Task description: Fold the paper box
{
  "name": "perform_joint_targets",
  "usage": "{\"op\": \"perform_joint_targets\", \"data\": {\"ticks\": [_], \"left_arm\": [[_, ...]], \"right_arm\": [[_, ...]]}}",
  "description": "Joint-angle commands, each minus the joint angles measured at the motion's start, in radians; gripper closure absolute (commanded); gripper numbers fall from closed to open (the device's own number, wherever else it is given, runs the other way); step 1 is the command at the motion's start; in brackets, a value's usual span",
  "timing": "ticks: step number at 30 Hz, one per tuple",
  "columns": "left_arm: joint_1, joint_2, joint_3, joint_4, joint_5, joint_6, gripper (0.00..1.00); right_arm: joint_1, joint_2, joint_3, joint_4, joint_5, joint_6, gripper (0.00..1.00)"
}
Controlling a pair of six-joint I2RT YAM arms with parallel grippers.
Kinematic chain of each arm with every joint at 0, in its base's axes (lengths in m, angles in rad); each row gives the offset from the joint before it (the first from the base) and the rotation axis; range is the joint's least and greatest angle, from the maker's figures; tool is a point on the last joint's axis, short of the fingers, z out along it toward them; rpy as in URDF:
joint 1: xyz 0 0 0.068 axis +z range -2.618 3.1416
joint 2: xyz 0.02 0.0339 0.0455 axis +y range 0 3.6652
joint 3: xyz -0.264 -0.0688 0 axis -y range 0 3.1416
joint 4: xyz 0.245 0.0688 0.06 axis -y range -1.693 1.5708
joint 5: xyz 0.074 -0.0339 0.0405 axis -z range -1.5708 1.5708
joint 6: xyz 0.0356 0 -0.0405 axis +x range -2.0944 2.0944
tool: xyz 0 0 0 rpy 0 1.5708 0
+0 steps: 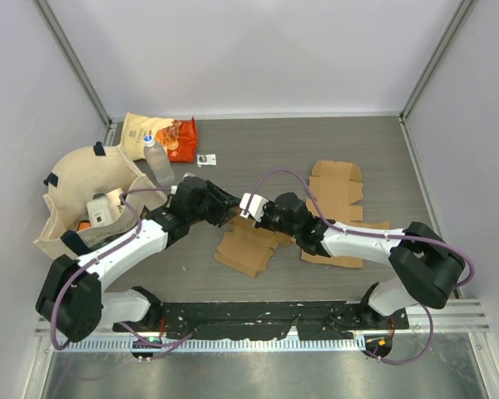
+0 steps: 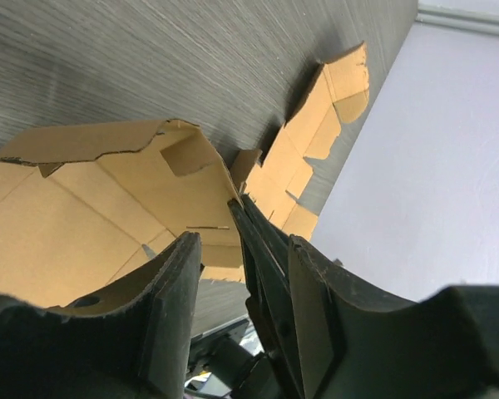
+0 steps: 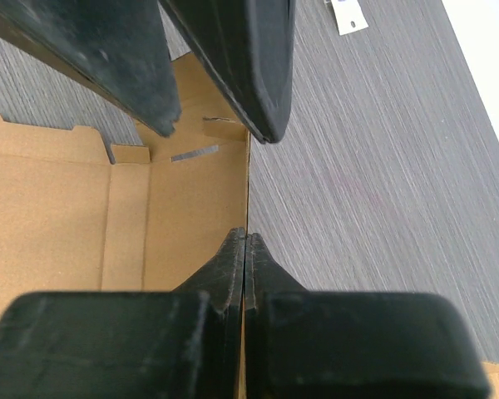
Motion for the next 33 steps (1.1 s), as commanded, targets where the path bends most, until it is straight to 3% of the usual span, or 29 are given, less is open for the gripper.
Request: {"op": "perform_joint_targets", "data": {"ticks": [1,6,25,33], "left_arm": [[0.009,0.053,-0.001,0.104,0.002,-0.178,0.52],[0.009,0.116,0.009,0.158,0.006,-0.192,0.56],[-0.010,0.182,0.028,0.109,-0.066,-0.152,0.71],[-0.013,0.167,-0.001,0.207,-0.121,-0.104,0.95]], "right_arm": [[0.005,-0.027,0.003,0.062,0.011,-0.024,0.99],[0.012,-0.027,0.007,0.056,0.018,-0.027,0.99],[0.060,-0.012,0.031,0.067,0.060,-0.032,0.99],[0.083,-0.004,0.036,0.080,0.113,0.008,0.99]]}}
